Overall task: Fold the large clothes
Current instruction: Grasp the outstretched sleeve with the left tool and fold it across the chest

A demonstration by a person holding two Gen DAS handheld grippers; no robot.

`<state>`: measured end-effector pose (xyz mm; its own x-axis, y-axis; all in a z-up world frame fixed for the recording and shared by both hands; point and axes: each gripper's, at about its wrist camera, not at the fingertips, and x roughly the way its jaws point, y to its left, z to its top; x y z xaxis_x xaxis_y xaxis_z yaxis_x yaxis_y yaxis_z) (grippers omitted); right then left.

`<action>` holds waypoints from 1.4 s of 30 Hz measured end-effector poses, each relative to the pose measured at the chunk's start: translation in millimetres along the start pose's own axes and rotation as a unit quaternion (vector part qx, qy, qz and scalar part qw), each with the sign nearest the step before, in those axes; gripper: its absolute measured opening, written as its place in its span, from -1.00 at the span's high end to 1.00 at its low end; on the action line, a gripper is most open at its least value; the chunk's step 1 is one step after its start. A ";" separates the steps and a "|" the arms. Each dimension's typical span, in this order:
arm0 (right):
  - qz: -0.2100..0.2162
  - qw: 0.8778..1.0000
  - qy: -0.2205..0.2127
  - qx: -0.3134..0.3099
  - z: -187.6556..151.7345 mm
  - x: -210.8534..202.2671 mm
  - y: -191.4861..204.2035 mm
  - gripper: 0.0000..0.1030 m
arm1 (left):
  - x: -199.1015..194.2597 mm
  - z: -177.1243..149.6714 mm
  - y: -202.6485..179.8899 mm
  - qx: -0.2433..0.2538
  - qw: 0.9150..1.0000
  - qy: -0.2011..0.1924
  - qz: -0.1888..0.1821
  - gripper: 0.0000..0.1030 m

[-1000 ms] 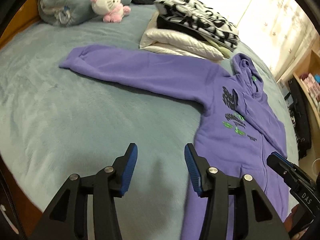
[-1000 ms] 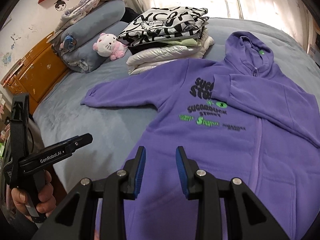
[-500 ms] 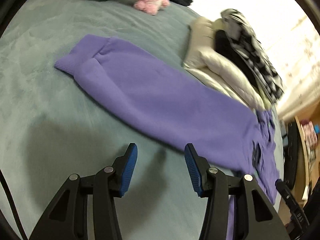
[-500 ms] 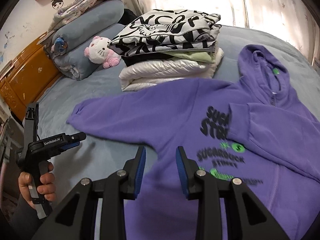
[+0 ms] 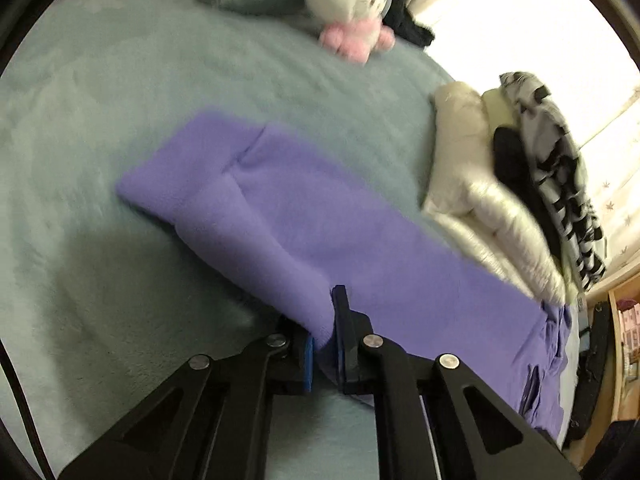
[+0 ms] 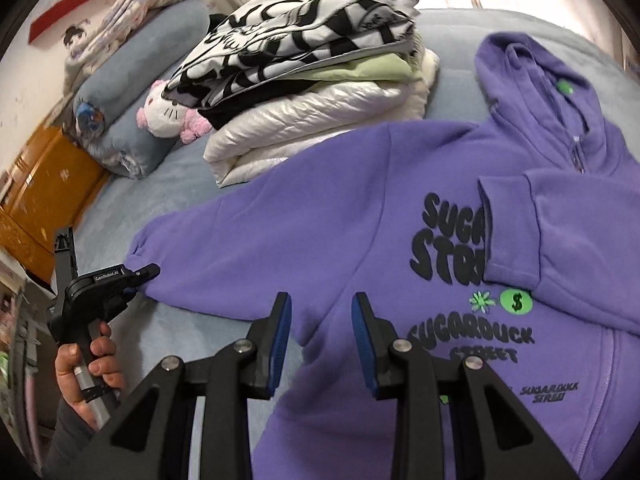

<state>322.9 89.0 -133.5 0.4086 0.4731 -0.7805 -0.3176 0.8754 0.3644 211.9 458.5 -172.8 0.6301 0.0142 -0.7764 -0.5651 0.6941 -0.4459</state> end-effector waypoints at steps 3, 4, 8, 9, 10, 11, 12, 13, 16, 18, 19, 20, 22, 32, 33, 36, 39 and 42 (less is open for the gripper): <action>0.004 1.000 -0.013 0.011 -2.0 -13.7 -11.5 0.39 | -38.2 3.9 -53.4 0.072 0.996 -0.060 0.007 0.91; 0.007 1.000 -0.016 0.017 -2.1 -18.3 -15.8 0.39 | -50.4 3.5 -68.2 0.089 0.993 -0.073 0.004 0.91; 0.007 0.998 -0.040 0.040 -4.9 -47.8 -42.1 0.39 | -100.0 -9.7 -155.7 0.168 0.979 -0.109 -0.045 0.91; 0.005 0.998 -0.045 0.044 -5.1 -55.1 -48.6 0.39 | -108.4 -16.1 -174.6 0.184 0.975 -0.111 -0.060 0.91; 0.005 0.997 -0.053 0.050 -5.9 -65.6 -57.7 0.39 | -115.7 -24.9 -196.3 0.201 0.971 -0.112 -0.073 0.91; 0.004 0.997 -0.059 0.053 -6.1 -72.7 -64.7 0.39 | -123.7 -36.5 -218.1 0.220 0.965 -0.112 -0.085 0.91; -0.002 0.996 -0.068 0.060 -8.1 -84.9 -75.5 0.39 | -128.9 -50.3 -240.5 0.238 0.960 -0.107 -0.097 0.91; -0.006 0.995 -0.074 0.063 -10.2 -92.9 -83.2 0.39 | -131.6 -63.1 -256.1 0.252 0.956 -0.102 -0.109 0.91; -0.026 0.993 -0.091 0.076 -16.5 -119.0 -113.2 0.39 | -117.5 -116.5 -318.1 0.299 0.942 -0.065 -0.136 0.91; -0.041 0.990 -0.101 0.086 -21.9 -134.4 -134.3 0.39 | -98.1 -154.3 -341.4 0.318 0.936 -0.029 -0.149 0.89; -0.054 0.989 -0.104 0.092 -26.0 -141.5 -147.4 0.39 | -86.7 -171.1 -348.3 0.327 0.933 -0.011 -0.150 0.78; -0.065 0.988 -0.104 0.098 -30.3 -146.7 -158.7 0.39 | -64.9 -194.4 -359.6 0.342 0.927 0.023 -0.154 0.62; -0.084 0.985 -0.099 0.116 -42.2 -156.1 -184.4 0.39 | -30.1 -226.6 -367.3 0.351 0.921 0.081 -0.147 0.55; -0.079 0.984 -0.087 0.131 -68.8 -171.1 -223.7 0.08 | -14.3 -260.9 -347.4 0.313 0.915 0.177 -0.182 -0.58; -0.074 0.986 -0.090 0.120 -66.9 -170.4 -218.0 0.08 | -22.2 -258.1 -346.0 0.319 0.912 0.175 -0.189 -0.58; -0.058 0.991 -0.091 0.083 -60.7 -165.8 -197.1 0.08 | -52.4 -255.1 -331.9 0.337 0.911 0.146 -0.186 -0.58; -0.046 0.995 -0.082 0.034 -50.8 -153.6 -170.3 0.08 | -76.9 -245.9 -310.0 0.341 0.920 0.107 -0.164 -0.58; -0.037 0.997 -0.071 -0.016 -42.0 -137.3 -143.3 0.07 | -91.0 -231.8 -285.8 0.334 0.930 0.075 -0.135 -0.58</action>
<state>276.4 -105.6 -100.0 0.5483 0.4183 -0.7241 -0.3083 0.9060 0.2899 192.6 92.0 -77.9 0.5917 -0.2913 -0.7517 0.0914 0.9507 -0.2964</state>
